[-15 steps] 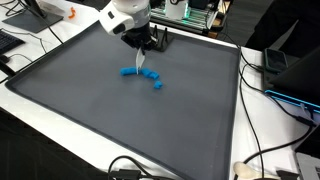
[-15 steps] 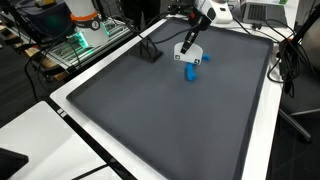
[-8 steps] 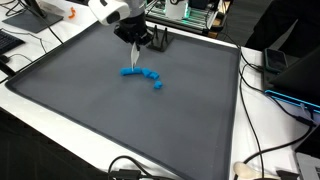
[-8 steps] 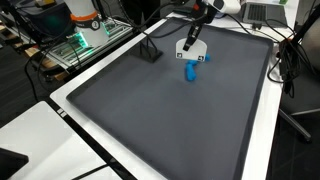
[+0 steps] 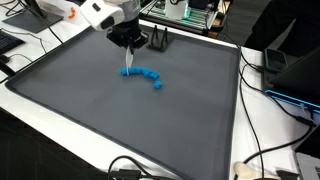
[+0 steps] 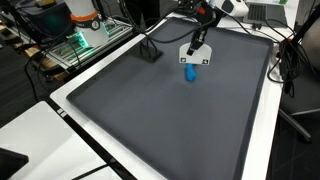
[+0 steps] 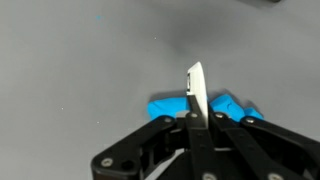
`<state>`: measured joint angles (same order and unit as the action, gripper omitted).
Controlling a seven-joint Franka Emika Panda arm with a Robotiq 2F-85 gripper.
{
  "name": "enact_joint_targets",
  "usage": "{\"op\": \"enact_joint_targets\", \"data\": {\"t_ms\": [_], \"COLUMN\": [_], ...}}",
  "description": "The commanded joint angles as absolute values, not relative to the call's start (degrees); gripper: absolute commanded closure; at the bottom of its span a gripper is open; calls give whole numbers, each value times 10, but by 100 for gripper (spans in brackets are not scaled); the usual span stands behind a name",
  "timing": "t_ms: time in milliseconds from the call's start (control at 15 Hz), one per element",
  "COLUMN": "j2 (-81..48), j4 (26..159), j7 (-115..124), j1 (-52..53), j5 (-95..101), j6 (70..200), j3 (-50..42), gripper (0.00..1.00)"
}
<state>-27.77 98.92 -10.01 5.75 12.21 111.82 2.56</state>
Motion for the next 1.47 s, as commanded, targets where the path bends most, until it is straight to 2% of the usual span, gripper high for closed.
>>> {"op": "enact_joint_targets", "data": {"t_ms": [0,1400], "j2": [-303,-358], "j4": [966,977], "j7": [-117,-117], "j1": [54,49], "j5": [138,133], "j6": [1103,1125], "j3": [25,25], "gripper": [99,99]}}
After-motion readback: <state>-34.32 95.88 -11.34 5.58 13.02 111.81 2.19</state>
